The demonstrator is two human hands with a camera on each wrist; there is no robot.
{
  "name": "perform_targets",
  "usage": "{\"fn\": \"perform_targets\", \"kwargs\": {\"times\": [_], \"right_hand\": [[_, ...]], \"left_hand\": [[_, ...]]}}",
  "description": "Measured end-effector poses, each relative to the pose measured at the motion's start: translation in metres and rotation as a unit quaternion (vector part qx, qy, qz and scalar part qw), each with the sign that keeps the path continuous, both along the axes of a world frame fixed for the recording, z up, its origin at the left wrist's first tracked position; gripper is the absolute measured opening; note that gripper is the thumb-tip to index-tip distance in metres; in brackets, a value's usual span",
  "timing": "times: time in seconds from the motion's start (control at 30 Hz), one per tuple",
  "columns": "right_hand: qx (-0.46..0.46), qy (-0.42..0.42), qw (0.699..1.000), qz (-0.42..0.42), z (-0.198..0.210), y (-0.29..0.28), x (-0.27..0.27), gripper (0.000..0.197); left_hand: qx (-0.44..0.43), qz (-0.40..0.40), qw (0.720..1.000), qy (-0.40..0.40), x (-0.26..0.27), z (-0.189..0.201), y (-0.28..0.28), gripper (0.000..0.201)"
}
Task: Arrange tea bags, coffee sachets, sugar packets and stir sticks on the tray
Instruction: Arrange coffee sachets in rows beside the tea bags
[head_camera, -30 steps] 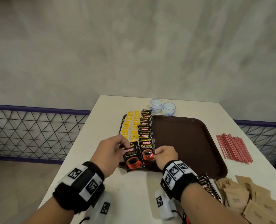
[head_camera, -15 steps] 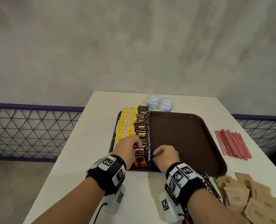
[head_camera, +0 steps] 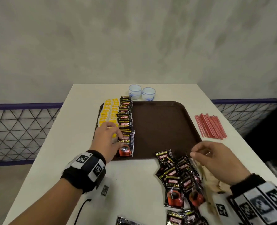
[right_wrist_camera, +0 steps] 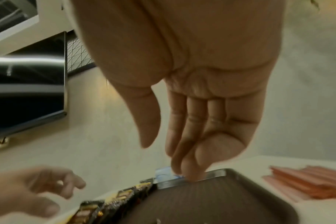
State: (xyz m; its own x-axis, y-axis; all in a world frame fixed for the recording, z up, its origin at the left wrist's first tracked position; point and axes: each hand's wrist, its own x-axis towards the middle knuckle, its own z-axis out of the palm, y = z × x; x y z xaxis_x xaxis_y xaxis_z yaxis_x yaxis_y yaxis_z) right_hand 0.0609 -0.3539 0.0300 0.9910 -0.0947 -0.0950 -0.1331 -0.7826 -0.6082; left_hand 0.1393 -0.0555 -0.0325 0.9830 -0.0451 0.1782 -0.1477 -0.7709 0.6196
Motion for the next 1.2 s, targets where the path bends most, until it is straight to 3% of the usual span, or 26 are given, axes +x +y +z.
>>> {"fn": "perform_targets", "kwargs": {"times": [0.07,0.23,0.3,0.37,0.53,0.6,0.7,0.87,1.1,1.2], "right_hand": [[-0.05,0.033,0.998,0.02,-0.003,-0.01,-0.017,0.007],[-0.117,0.119,0.983,0.08,-0.016,-0.003,-0.044,0.04],[-0.127,0.125,0.981,0.076,-0.025,0.003,-0.05,0.059],[-0.136,0.125,0.981,0.058,-0.035,0.004,-0.052,0.067],[-0.095,0.14,0.985,0.023,-0.059,0.009,-0.049,0.06],[-0.075,0.146,0.986,0.004,-0.064,0.012,-0.048,0.057],[-0.047,0.148,0.988,-0.001,-0.066,0.014,-0.046,0.045],[0.028,0.158,0.987,0.032,-0.063,0.01,-0.038,0.026],[0.147,0.16,0.974,0.063,-0.039,0.001,-0.026,0.026],[0.209,0.151,0.965,0.051,-0.02,-0.003,-0.015,0.028]], "left_hand": [[-0.01,-0.006,1.0,-0.007,-0.008,0.002,0.003,0.027],[-0.035,-0.093,0.995,0.024,-0.044,0.008,-0.022,0.018],[0.002,-0.162,0.985,0.066,-0.061,0.011,-0.044,0.018],[0.059,-0.206,0.97,0.117,-0.072,0.011,-0.068,0.034],[0.077,-0.198,0.958,0.195,-0.084,0.0,-0.115,0.068],[0.083,-0.181,0.959,0.201,-0.087,-0.004,-0.125,0.07],[0.082,-0.157,0.965,0.196,-0.091,-0.005,-0.13,0.056],[0.009,-0.118,0.974,0.193,-0.085,-0.009,-0.114,0.035],[-0.041,-0.104,0.965,0.236,-0.079,0.002,-0.071,0.027],[-0.064,-0.097,0.969,0.217,-0.079,0.003,-0.044,0.025]]}}
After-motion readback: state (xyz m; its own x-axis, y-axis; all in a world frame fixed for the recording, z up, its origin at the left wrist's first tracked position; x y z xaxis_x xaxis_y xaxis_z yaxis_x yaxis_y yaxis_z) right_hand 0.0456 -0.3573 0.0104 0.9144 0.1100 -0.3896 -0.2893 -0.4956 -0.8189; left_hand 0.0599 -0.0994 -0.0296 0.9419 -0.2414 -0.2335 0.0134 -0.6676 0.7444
